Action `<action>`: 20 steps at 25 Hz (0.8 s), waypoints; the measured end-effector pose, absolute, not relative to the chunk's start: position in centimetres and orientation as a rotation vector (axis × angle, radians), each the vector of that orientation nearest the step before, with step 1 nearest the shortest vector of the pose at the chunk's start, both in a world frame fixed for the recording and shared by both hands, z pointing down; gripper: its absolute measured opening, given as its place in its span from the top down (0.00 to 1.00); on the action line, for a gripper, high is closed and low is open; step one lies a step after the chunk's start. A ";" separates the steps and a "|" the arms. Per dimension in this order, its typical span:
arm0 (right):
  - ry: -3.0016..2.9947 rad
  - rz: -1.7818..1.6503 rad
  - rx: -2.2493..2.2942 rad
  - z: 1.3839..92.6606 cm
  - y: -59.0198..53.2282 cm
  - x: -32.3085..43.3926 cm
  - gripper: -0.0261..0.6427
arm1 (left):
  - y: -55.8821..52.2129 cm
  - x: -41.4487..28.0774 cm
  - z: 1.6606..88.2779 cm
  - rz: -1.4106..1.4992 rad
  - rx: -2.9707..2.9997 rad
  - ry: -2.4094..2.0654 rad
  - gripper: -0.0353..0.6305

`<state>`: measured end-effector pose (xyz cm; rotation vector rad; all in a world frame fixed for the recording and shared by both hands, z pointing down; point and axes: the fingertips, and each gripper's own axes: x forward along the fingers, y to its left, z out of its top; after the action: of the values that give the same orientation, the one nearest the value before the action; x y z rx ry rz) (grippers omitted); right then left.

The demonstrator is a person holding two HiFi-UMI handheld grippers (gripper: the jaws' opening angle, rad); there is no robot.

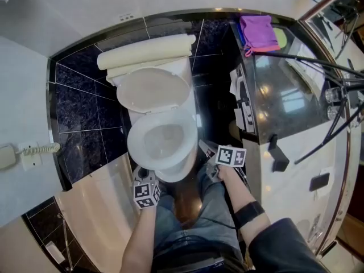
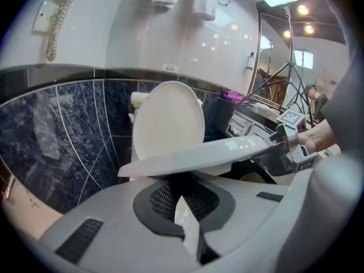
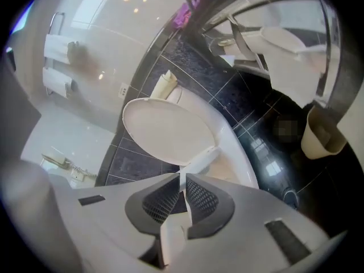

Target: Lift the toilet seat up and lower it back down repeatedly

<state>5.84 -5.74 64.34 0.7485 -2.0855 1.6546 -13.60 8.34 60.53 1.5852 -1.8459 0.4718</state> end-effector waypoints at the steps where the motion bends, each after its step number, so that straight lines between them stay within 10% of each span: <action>1: -2.101 1.614 0.757 63.5 -6.0 5.9 0.91 | 7.2 -14.1 59.8 0.476 1.595 -1.860 0.95; 20: -2.327 1.025 0.672 55.6 -10.4 5.6 0.94 | -11.5 -23.4 54.3 0.553 1.713 -2.029 0.95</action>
<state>5.58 -10.45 55.58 0.6723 -2.3270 1.0253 -23.40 -11.46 54.30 1.7125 -2.0289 0.5531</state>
